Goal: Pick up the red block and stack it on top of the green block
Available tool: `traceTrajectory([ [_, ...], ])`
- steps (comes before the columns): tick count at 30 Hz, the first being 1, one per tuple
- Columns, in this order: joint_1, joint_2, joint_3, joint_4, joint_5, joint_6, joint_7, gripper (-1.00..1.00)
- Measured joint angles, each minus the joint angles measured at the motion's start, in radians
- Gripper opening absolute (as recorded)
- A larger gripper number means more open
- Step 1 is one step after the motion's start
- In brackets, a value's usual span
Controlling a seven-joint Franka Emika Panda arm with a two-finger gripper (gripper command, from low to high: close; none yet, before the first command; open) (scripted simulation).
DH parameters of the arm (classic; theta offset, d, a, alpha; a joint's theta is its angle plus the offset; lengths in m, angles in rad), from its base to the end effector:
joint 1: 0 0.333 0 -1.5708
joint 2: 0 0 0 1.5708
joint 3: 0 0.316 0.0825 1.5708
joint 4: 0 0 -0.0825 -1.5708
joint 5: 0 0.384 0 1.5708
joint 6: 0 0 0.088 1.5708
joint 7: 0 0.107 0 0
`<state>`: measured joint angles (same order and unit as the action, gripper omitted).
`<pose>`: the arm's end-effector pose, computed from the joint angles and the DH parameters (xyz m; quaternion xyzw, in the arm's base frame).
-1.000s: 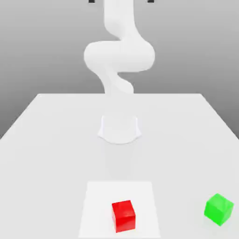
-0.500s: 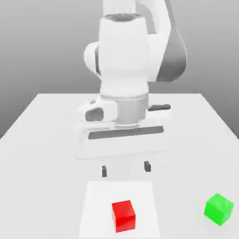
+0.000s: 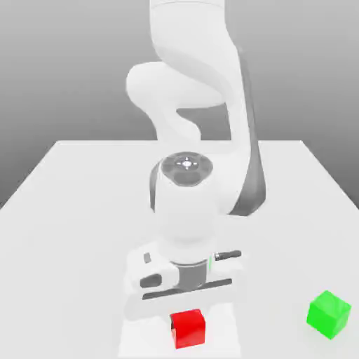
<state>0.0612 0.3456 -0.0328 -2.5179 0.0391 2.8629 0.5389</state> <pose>0.4573 0.0097 0.1488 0.9629 -0.2697 -0.0001 0.0002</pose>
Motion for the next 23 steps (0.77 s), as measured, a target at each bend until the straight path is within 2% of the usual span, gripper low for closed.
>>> traceTrajectory([
  [5, 0.003, -0.154, -0.005, -0.023, -0.020, -0.131, 0.013, -1.00],
  [14, 0.196, -0.180, 0.235, 0.086, -0.098, -0.271, -0.213, -1.00],
  [16, 0.236, -0.142, 0.267, 0.109, -0.129, -0.259, -0.239, -1.00],
  [19, 0.272, -0.043, 0.245, 0.121, -0.182, -0.175, -0.215, -1.00],
  [20, 0.279, -0.021, 0.238, 0.123, -0.193, -0.156, -0.208, 1.00],
  [23, 0.279, -0.021, 0.238, 0.123, -0.193, -0.156, -0.208, 1.00],
])
